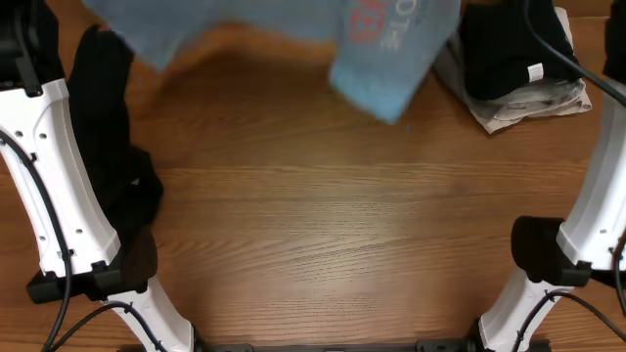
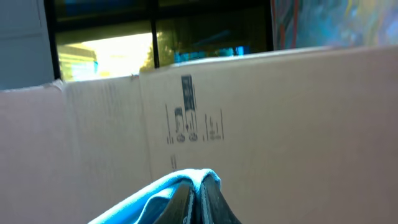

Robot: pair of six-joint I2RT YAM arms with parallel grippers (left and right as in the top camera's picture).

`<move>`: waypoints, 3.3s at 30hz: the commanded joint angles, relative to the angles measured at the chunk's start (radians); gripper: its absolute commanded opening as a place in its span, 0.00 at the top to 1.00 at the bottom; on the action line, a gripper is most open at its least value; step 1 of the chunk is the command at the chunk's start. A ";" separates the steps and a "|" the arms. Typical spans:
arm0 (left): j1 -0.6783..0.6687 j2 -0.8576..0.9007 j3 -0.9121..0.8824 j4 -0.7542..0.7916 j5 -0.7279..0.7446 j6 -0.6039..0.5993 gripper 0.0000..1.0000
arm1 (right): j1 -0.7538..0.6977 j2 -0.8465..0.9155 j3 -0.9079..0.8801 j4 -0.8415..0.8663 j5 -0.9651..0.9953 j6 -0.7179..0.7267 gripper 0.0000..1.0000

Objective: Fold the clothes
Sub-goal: 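Swing the held shirt forward and lower it toward the table, then lay the shirt flat on the table with both grippers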

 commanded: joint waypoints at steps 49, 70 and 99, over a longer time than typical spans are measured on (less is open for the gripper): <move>0.033 -0.367 -0.708 -0.927 0.030 -0.020 0.96 | -0.017 -0.345 -0.636 -1.129 0.018 0.107 0.96; 0.030 -0.669 -1.322 -0.805 -0.004 -0.218 0.96 | -0.057 -0.799 -1.621 -0.923 0.072 0.272 0.96; 0.030 -0.949 -1.680 -0.775 0.183 -0.401 0.96 | -0.057 -0.764 -1.701 -0.908 0.045 0.272 0.96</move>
